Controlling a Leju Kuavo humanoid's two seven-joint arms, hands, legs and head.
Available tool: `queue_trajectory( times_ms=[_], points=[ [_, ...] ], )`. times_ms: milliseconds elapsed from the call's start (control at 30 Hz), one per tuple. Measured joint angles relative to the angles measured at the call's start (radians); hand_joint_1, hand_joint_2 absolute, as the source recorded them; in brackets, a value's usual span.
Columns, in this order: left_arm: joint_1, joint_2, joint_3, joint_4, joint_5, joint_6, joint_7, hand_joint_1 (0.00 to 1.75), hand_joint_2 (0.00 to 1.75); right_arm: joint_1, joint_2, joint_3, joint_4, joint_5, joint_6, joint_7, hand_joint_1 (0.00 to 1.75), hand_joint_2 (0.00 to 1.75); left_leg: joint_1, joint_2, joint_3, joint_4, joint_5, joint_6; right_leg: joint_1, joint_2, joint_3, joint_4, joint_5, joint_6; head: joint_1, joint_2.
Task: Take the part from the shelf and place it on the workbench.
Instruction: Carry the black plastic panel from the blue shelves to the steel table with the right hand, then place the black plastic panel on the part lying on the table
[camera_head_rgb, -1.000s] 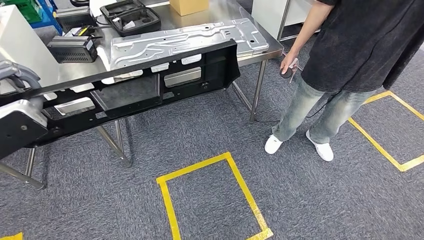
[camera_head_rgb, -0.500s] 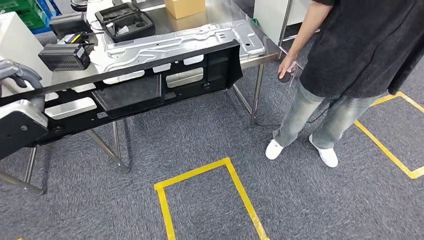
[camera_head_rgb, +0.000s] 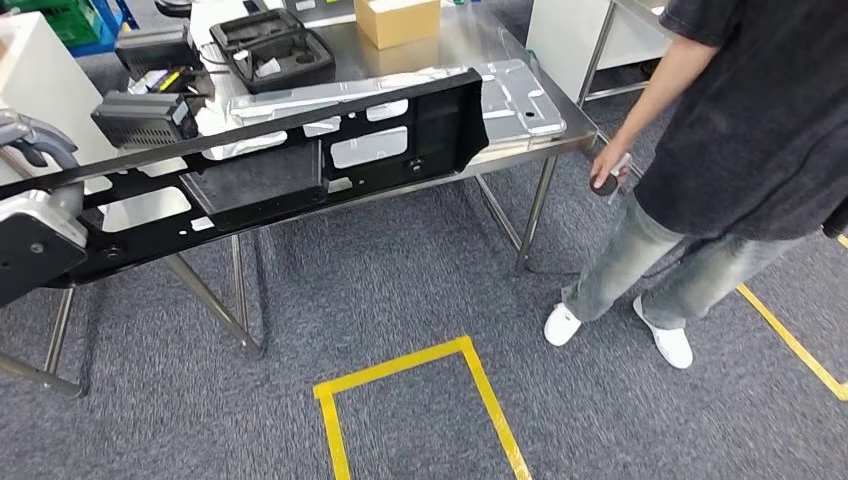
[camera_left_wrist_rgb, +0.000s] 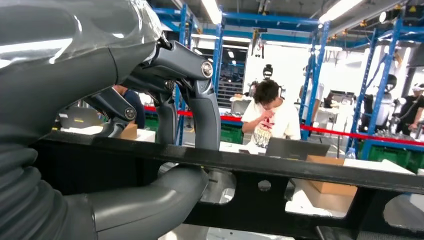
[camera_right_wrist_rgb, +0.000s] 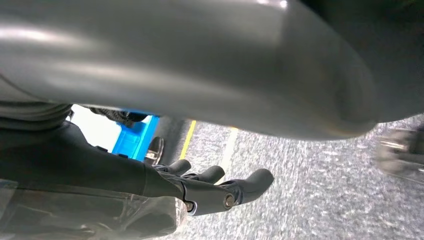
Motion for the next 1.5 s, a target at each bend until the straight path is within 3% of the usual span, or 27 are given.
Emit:
queue_trajectory(
  times_ms=[100, 133, 167, 233, 267, 333, 400, 467, 500, 533, 633, 667, 700, 767, 833, 867, 933, 967, 1000, 1033, 1133, 1167, 1267, 1300, 1367, 1433, 1500],
  points=[
    [0.002, 0.0, -0.002, 0.0, 0.004, 0.0, 0.01, 1.75, 1.75, 0.008, 0.0, 0.0, 0.0, 0.002, 0.0, -0.002, 0.0, 0.0, 0.001, -0.003, 0.042, 0.001, -0.045, -0.013, 0.0, 0.0, 0.023, -0.174, 0.169, -0.006, -0.001, 0.0],
    [0.002, 0.0, -0.002, 0.0, 0.005, -0.001, 0.012, 1.75, 1.75, 0.009, 0.0, 0.0, 0.0, 0.003, 0.0, -0.007, 0.0, 0.0, 0.001, -0.005, 0.048, -0.002, -0.055, -0.02, 0.003, 0.0, 0.027, -0.201, 0.202, -0.013, -0.001, 0.0],
    [0.003, 0.001, -0.002, 0.0, 0.007, -0.001, 0.013, 1.75, 1.75, 0.008, 0.0, 0.0, 0.0, 0.004, 0.0, -0.011, 0.0, 0.0, 0.002, -0.007, 0.055, -0.001, -0.061, -0.026, 0.006, -0.001, 0.029, -0.209, 0.208, -0.021, -0.001, 0.0],
    [0.003, 0.003, 0.001, -0.001, 0.008, -0.001, 0.014, 1.75, 1.75, 0.005, 0.0, 0.0, 0.0, 0.005, -0.001, -0.014, 0.0, 0.0, 0.005, -0.006, 0.052, 0.019, -0.06, -0.037, 0.008, -0.002, 0.044, -0.213, 0.194, -0.036, -0.001, 0.0],
    [0.002, 0.005, 0.004, -0.001, 0.007, -0.001, 0.015, 1.75, 1.75, 0.004, 0.0, 0.0, 0.0, 0.006, -0.002, -0.013, 0.0, 0.0, 0.006, -0.004, 0.037, 0.057, -0.054, -0.042, 0.006, -0.002, 0.055, -0.216, 0.186, -0.042, -0.001, 0.0],
    [0.002, 0.006, 0.006, -0.002, 0.007, 0.0, 0.015, 1.75, 1.75, 0.003, 0.0, 0.0, 0.0, 0.006, -0.005, -0.011, 0.0, 0.0, 0.01, 0.002, -0.043, 0.185, -0.059, -0.052, 0.001, -0.001, 0.081, -0.219, 0.166, -0.048, -0.003, 0.0],
    [0.006, 0.007, 0.006, -0.002, 0.007, 0.0, 0.018, 1.75, 1.75, 0.003, 0.001, 0.0, 0.0, 0.006, -0.006, -0.011, 0.0, 0.0, 0.015, 0.004, -0.148, 0.311, -0.113, -0.063, -0.001, -0.001, 0.11, -0.219, 0.139, -0.05, -0.004, 0.0],
    [0.015, 0.008, 0.005, -0.002, 0.008, 0.002, 0.021, 1.75, 1.75, 0.005, 0.003, 0.0, 0.0, 0.007, -0.006, -0.011, 0.0, 0.0, 0.017, 0.006, -0.212, 0.335, -0.172, -0.067, -0.004, 0.002, 0.149, -0.219, 0.11, -0.047, -0.004, 0.0],
    [0.017, 0.008, 0.005, -0.002, 0.009, 0.003, 0.023, 1.75, 1.75, 0.006, 0.003, 0.0, 0.0, 0.008, -0.006, -0.011, 0.0, 0.0, 0.018, 0.008, -0.224, 0.302, -0.171, -0.066, -0.006, 0.005, 0.171, -0.22, 0.093, -0.044, -0.004, 0.0],
    [0.02, 0.01, 0.005, -0.002, 0.01, 0.006, 0.024, 1.75, 1.75, 0.006, 0.003, 0.0, 0.0, 0.008, -0.006, -0.011, 0.0, 0.0, 0.017, 0.01, -0.226, 0.246, -0.133, -0.063, -0.007, 0.006, 0.193, -0.22, 0.077, -0.041, -0.004, 0.0],
    [0.033, 0.015, 0.006, -0.002, 0.013, 0.015, 0.025, 1.75, 1.75, 0.007, 0.004, 0.0, 0.0, 0.012, -0.006, -0.012, 0.0, 0.0, 0.01, 0.017, -0.218, 0.072, 0.096, -0.05, -0.005, 0.01, 0.244, -0.225, 0.03, -0.026, -0.006, 0.0],
    [0.038, 0.018, 0.006, -0.002, 0.014, 0.016, 0.025, 1.75, 1.75, 0.007, 0.004, 0.0, 0.0, 0.013, -0.006, -0.012, 0.0, 0.0, 0.008, 0.017, -0.213, 0.05, 0.137, -0.044, -0.003, 0.011, 0.255, -0.226, 0.023, -0.02, -0.006, 0.0],
    [0.041, 0.021, 0.008, -0.002, 0.015, 0.017, 0.024, 1.75, 1.75, 0.006, 0.005, 0.0, 0.0, 0.015, -0.006, -0.012, 0.0, 0.0, 0.007, 0.015, -0.204, 0.047, 0.142, -0.038, -0.002, 0.011, 0.263, -0.223, 0.022, -0.013, -0.006, 0.0],
    [0.045, 0.026, 0.017, -0.003, 0.015, 0.019, 0.022, 1.75, 1.75, 0.001, 0.004, 0.0, 0.0, 0.017, -0.006, -0.009, 0.0, 0.0, 0.01, 0.011, -0.18, 0.044, 0.129, -0.021, -0.002, 0.01, 0.249, -0.169, 0.039, -0.005, -0.004, 0.0],
    [0.047, 0.027, 0.024, -0.004, 0.015, 0.022, 0.019, 1.75, 1.75, -0.002, 0.004, 0.0, 0.0, 0.018, -0.006, -0.01, 0.0, 0.0, 0.01, 0.009, -0.155, 0.042, 0.11, -0.007, -0.002, 0.01, 0.177, -0.05, 0.043, 0.0, -0.002, 0.0],
    [0.05, 0.027, 0.026, -0.004, 0.015, 0.023, 0.017, 1.75, 1.75, -0.003, 0.004, 0.0, 0.0, 0.018, -0.006, -0.011, 0.0, 0.0, 0.008, 0.007, -0.143, 0.042, 0.097, -0.002, -0.002, 0.009, 0.131, 0.012, 0.023, 0.0, -0.001, 0.0],
    [0.06, 0.027, 0.027, -0.004, 0.016, 0.024, 0.014, 1.75, 1.75, -0.002, 0.004, 0.0, 0.0, 0.019, -0.006, -0.015, 0.0, 0.0, 0.003, 0.004, -0.115, 0.042, 0.071, 0.002, 0.001, 0.01, 0.051, 0.082, -0.053, -0.001, -0.001, 0.0],
    [0.065, 0.028, 0.028, -0.004, 0.017, 0.025, 0.013, 1.75, 1.75, -0.001, 0.004, 0.0, 0.0, 0.019, -0.006, -0.014, 0.0, 0.0, 0.001, 0.002, -0.097, 0.042, 0.056, 0.003, 0.002, 0.01, 0.027, 0.081, -0.081, -0.001, -0.001, 0.0],
    [0.068, 0.028, 0.029, -0.005, 0.018, 0.025, 0.012, 1.75, 1.75, 0.0, 0.004, 0.0, 0.0, 0.019, -0.006, -0.014, 0.0, 0.0, -0.002, 0.0, -0.079, 0.042, 0.042, 0.004, 0.004, 0.01, 0.016, 0.055, -0.086, -0.004, -0.001, 0.0],
    [0.07, 0.028, 0.03, -0.005, 0.018, 0.025, 0.011, 1.75, 1.75, 0.002, 0.004, 0.0, 0.0, 0.019, -0.006, -0.013, 0.0, 0.0, -0.004, -0.001, -0.058, 0.042, 0.027, 0.004, 0.006, 0.01, 0.016, 0.005, -0.056, -0.008, -0.001, 0.0],
    [0.075, 0.028, 0.03, -0.004, 0.019, 0.03, 0.008, 1.75, 1.75, 0.007, 0.003, 0.0, 0.001, 0.018, -0.006, -0.016, 0.0, 0.0, -0.009, -0.006, -0.012, 0.042, -0.018, -0.003, 0.015, 0.011, 0.033, -0.165, 0.145, -0.027, -0.002, 0.0],
    [0.078, 0.028, 0.03, -0.005, 0.019, 0.032, 0.008, 1.75, 1.75, 0.007, 0.002, 0.0, 0.001, 0.018, -0.006, -0.019, 0.0, 0.0, -0.01, -0.008, -0.002, 0.044, -0.028, -0.008, 0.018, 0.012, 0.037, -0.19, 0.183, -0.033, -0.002, 0.0],
    [0.083, 0.032, 0.037, -0.006, 0.019, 0.034, 0.006, 1.75, 1.75, 0.003, 0.003, 0.0, 0.0, 0.018, -0.006, -0.022, 0.0, 0.0, -0.009, -0.007, -0.004, 0.085, -0.032, -0.022, 0.016, 0.009, 0.061, -0.2, 0.177, -0.05, -0.002, 0.0],
    [0.083, 0.034, 0.042, -0.006, 0.019, 0.034, 0.005, 1.75, 1.75, 0.001, 0.003, 0.0, 0.0, 0.017, -0.008, -0.022, 0.0, 0.0, -0.007, -0.003, -0.026, 0.126, -0.031, -0.027, 0.015, 0.008, 0.071, -0.201, 0.171, -0.055, -0.003, 0.0],
    [0.084, 0.038, 0.049, -0.008, 0.019, 0.036, 0.005, 1.75, 1.75, -0.001, 0.002, 0.0, 0.0, 0.017, -0.012, -0.023, 0.0, 0.0, -0.001, 0.003, -0.103, 0.248, -0.051, -0.04, 0.013, 0.007, 0.09, -0.202, 0.155, -0.061, -0.004, 0.0],
    [0.09, 0.04, 0.051, -0.008, 0.019, 0.036, 0.005, 1.75, 1.75, -0.001, 0.002, 0.0, 0.0, 0.016, -0.014, -0.023, 0.0, 0.0, 0.007, 0.004, -0.185, 0.344, -0.106, -0.051, 0.012, 0.008, 0.112, -0.202, 0.135, -0.061, -0.004, 0.0],
    [0.096, 0.04, 0.051, -0.008, 0.019, 0.036, 0.004, 1.75, 1.75, 0.0, 0.003, 0.0, 0.0, 0.016, -0.014, -0.022, 0.0, 0.0, 0.011, 0.005, -0.218, 0.334, -0.127, -0.056, 0.011, 0.009, 0.141, -0.202, 0.112, -0.059, -0.004, 0.0]
  ],
)
